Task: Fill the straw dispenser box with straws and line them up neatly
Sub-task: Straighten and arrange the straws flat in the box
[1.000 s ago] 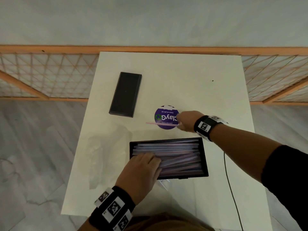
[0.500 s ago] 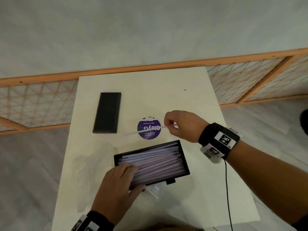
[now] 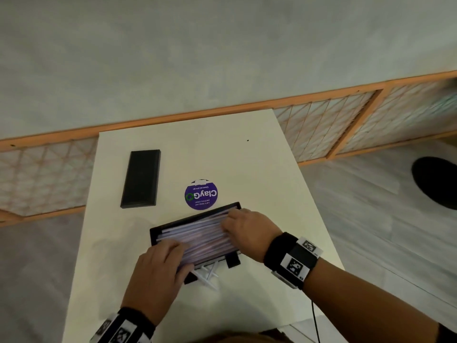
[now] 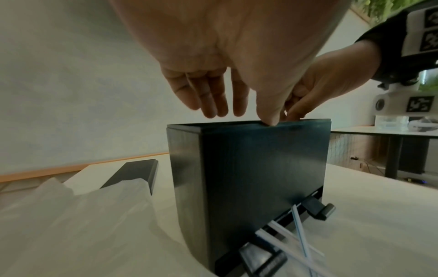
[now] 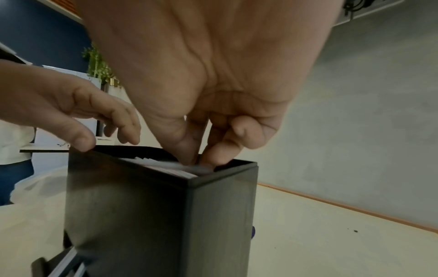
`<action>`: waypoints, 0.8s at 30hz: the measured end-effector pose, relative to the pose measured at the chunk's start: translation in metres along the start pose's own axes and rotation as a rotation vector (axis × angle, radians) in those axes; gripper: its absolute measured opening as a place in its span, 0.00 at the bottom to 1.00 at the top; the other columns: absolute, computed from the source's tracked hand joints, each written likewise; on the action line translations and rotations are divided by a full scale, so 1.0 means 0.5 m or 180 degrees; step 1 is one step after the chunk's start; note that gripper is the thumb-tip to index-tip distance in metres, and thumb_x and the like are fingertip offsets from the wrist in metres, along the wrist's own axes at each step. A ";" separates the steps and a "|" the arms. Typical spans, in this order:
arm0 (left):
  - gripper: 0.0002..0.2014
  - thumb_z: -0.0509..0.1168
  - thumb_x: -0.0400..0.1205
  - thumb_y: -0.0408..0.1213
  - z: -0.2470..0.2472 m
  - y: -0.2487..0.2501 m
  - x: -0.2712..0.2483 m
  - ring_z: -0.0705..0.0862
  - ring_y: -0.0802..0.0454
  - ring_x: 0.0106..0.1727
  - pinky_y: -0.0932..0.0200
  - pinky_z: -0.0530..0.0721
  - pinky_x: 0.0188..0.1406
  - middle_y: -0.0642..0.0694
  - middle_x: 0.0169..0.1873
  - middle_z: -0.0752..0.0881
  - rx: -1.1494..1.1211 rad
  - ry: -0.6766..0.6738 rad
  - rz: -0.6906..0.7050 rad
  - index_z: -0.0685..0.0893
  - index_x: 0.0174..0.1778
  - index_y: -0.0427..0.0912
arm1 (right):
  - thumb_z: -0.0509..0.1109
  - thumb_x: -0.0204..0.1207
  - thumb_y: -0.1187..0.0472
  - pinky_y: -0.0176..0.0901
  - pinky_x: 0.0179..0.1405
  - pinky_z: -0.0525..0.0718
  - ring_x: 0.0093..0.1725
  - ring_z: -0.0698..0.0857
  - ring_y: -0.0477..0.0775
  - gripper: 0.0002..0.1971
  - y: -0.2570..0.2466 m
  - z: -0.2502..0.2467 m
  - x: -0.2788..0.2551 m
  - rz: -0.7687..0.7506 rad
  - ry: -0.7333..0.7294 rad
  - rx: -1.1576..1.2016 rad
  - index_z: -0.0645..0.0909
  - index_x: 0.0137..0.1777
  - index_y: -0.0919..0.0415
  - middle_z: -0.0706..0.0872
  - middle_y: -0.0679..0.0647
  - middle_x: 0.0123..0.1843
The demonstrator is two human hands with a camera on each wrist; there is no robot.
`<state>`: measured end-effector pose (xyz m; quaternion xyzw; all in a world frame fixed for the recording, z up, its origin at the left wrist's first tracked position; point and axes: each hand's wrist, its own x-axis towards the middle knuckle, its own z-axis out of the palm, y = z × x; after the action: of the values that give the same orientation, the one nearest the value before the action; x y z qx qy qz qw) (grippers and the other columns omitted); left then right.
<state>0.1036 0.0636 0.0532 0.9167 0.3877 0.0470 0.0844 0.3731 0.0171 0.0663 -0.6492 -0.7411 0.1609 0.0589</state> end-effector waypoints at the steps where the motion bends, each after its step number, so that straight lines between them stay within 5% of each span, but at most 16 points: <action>1: 0.21 0.56 0.83 0.55 0.009 -0.005 -0.001 0.86 0.45 0.53 0.48 0.85 0.48 0.50 0.57 0.85 0.0044 -0.0029 0.0039 0.88 0.60 0.50 | 0.65 0.80 0.60 0.54 0.41 0.84 0.47 0.84 0.61 0.05 0.000 0.005 -0.005 0.0035 0.0057 -0.0024 0.79 0.54 0.54 0.82 0.54 0.52; 7: 0.18 0.52 0.86 0.52 0.008 -0.014 0.004 0.86 0.47 0.52 0.50 0.77 0.59 0.53 0.53 0.84 0.0127 0.0145 -0.0076 0.88 0.50 0.53 | 0.64 0.80 0.55 0.55 0.49 0.86 0.47 0.83 0.61 0.07 -0.012 0.026 -0.034 0.0076 0.0366 0.0357 0.82 0.52 0.56 0.82 0.54 0.51; 12: 0.11 0.60 0.85 0.50 -0.024 -0.017 -0.003 0.84 0.51 0.46 0.49 0.82 0.48 0.55 0.50 0.84 -0.0529 0.0300 -0.0563 0.87 0.49 0.54 | 0.64 0.81 0.54 0.49 0.49 0.82 0.45 0.81 0.56 0.07 -0.027 0.017 -0.058 0.0063 0.0575 0.0629 0.82 0.51 0.53 0.81 0.50 0.50; 15: 0.06 0.65 0.86 0.47 -0.039 -0.003 -0.033 0.82 0.60 0.40 0.59 0.82 0.38 0.61 0.43 0.81 -0.1128 0.0295 -0.0868 0.84 0.44 0.56 | 0.64 0.82 0.54 0.43 0.43 0.80 0.41 0.80 0.51 0.05 -0.043 0.000 -0.087 0.0102 0.0717 0.0817 0.80 0.48 0.51 0.82 0.46 0.45; 20: 0.11 0.66 0.86 0.53 0.047 0.006 -0.077 0.82 0.59 0.38 0.59 0.81 0.42 0.58 0.38 0.83 -0.1616 -0.0694 -0.1166 0.80 0.38 0.56 | 0.64 0.82 0.52 0.40 0.42 0.81 0.40 0.78 0.43 0.05 -0.057 0.040 -0.125 0.0321 0.0254 0.0955 0.81 0.48 0.46 0.84 0.40 0.44; 22: 0.15 0.66 0.85 0.57 0.115 -0.001 -0.074 0.84 0.57 0.39 0.54 0.84 0.46 0.55 0.38 0.86 -0.1981 -0.1253 -0.1600 0.82 0.40 0.51 | 0.62 0.82 0.50 0.44 0.47 0.84 0.44 0.82 0.45 0.09 -0.063 0.068 -0.130 0.0386 -0.0102 0.0874 0.83 0.53 0.46 0.85 0.40 0.48; 24: 0.22 0.67 0.82 0.63 0.172 -0.004 -0.059 0.86 0.54 0.34 0.58 0.84 0.40 0.51 0.36 0.89 -0.2505 -0.1708 -0.2255 0.84 0.43 0.46 | 0.61 0.83 0.48 0.47 0.50 0.85 0.47 0.85 0.47 0.12 -0.073 0.087 -0.127 0.0474 -0.0325 0.0867 0.82 0.60 0.45 0.87 0.42 0.52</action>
<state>0.0949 0.0338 -0.0320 0.6111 0.5885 -0.0773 0.5236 0.3352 -0.0562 0.0448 -0.6793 -0.6643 0.2966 0.0966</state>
